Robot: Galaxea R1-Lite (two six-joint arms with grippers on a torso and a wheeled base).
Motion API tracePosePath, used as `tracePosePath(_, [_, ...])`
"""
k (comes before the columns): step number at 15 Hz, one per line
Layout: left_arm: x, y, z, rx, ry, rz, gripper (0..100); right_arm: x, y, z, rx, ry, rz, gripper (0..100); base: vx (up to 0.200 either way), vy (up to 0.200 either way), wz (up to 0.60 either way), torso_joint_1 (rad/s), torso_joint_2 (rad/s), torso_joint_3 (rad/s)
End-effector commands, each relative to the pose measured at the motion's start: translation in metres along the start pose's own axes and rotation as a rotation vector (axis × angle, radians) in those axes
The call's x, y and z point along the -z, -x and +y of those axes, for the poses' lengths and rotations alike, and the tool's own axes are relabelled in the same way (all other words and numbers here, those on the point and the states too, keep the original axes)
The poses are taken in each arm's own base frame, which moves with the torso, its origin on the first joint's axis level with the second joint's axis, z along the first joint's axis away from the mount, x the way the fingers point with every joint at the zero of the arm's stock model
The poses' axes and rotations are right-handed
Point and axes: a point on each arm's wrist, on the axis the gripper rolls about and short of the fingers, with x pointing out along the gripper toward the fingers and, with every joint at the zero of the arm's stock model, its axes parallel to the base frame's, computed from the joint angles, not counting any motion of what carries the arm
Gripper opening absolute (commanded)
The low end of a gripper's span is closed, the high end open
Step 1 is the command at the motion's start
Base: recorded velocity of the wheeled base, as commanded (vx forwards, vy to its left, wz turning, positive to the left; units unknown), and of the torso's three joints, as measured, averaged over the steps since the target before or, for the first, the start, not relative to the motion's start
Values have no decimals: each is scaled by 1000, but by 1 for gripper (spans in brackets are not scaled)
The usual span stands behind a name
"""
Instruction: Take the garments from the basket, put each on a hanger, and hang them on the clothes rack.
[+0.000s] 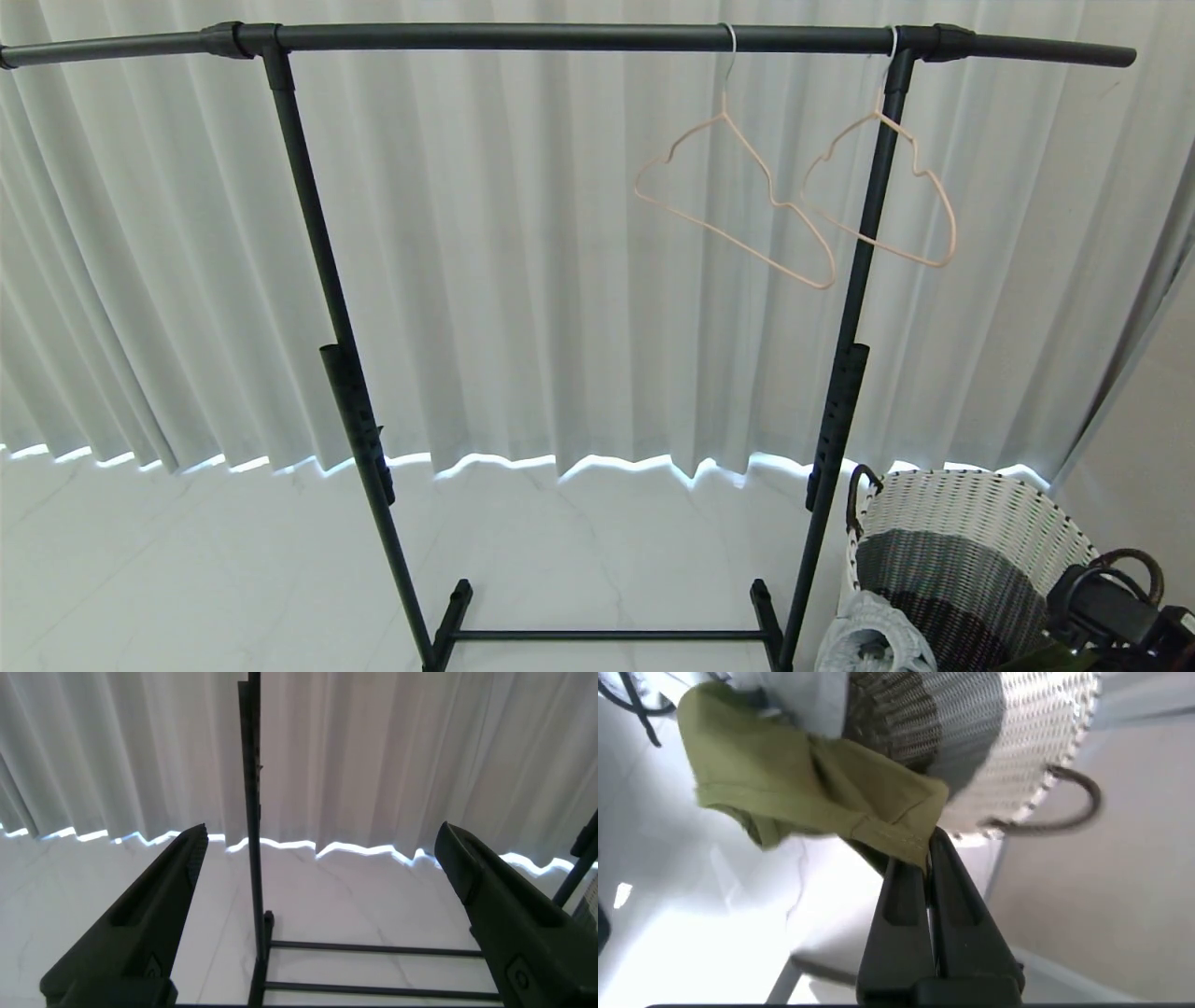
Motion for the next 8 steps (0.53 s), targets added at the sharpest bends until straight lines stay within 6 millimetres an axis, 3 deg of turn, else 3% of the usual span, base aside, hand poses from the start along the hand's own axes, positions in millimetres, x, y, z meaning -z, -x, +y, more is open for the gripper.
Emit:
tracePosePath(1, [0, 0, 0, 0, -2, 0, 100, -35, 76, -45, 140, -40, -115, 0, 0, 0, 0, 0, 0, 0])
tracePosePath(3, [0, 0, 0, 0, 0, 0, 100, -47, 127, -60, 110, -74, -89, 0, 0, 0, 0, 0, 0, 0])
tracePosePath(5, [0, 0, 0, 0, 0, 0, 100, -50, 159, -65, 120, -83, -107, 0, 0, 0, 0, 0, 0, 0])
tracePosePath(8, [0, 0, 0, 0, -3, 1, 100, -55, 179, -70, 179, -85, -178, 0, 0, 0, 0, 0, 0, 0])
